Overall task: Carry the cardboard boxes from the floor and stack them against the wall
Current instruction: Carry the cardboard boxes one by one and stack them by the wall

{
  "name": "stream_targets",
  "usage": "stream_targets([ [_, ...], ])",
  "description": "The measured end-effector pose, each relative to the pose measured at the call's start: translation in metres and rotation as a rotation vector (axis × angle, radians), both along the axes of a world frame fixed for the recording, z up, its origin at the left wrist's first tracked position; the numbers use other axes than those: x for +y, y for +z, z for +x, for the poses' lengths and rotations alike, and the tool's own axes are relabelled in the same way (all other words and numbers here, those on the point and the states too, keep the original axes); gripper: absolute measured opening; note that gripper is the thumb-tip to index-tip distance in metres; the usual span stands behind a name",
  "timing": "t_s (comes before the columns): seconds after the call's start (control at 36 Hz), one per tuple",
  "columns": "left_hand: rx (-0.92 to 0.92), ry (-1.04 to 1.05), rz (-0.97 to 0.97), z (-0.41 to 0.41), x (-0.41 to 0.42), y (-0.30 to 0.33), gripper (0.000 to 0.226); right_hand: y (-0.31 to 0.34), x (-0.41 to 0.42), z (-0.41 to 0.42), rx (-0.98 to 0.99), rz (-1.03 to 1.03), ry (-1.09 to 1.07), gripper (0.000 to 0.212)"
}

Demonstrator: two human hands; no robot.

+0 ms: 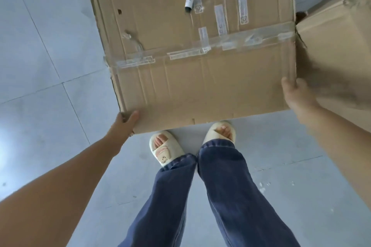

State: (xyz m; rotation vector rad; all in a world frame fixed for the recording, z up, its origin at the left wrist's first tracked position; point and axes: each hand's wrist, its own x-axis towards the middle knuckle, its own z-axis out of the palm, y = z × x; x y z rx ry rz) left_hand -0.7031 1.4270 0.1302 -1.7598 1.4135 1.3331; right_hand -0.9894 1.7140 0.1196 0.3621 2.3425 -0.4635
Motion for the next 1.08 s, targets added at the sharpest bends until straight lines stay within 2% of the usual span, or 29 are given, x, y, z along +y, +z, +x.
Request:
stream_targets([
  [0.19, 0.096, 0.368, 0.061, 0.013, 0.005, -0.022, 0.060, -0.019, 0.013, 0.008, 0.067, -0.016, -0.069, 0.058],
  [0.28, 0.128, 0.371, 0.063, 0.014, 0.004, -0.006, 0.062, -0.004, 0.007, 0.008, 0.059, -0.031, -0.088, 0.045],
  [0.36, 0.160, 0.347, 0.033, 0.016, -0.001, 0.022, 0.057, 0.025, 0.004, 0.013, 0.079, -0.053, -0.111, 0.041],
  [0.61, 0.328, 0.417, -0.030, -0.003, -0.041, 0.140, 0.027, 0.131, 0.001, 0.005, 0.029, -0.239, -0.300, 0.029],
  [0.75, 0.331, 0.395, 0.014, -0.013, -0.078, 0.217, 0.029, 0.216, -0.027, -0.014, -0.084, -0.372, -0.436, 0.035],
  [0.89, 0.312, 0.407, 0.022, 0.005, -0.089, 0.313, 0.035, 0.325, -0.045, -0.012, -0.107, -0.456, -0.386, 0.037],
  [1.0, 0.363, 0.456, -0.003, 0.031, -0.082, 0.399, 0.031, 0.421, -0.061, -0.002, -0.131, -0.600, -0.339, 0.027],
  [1.08, 0.409, 0.510, -0.057, 0.053, -0.071, 0.454, 0.035, 0.469, -0.066, 0.003, -0.183, -0.692, -0.296, 0.028],
])
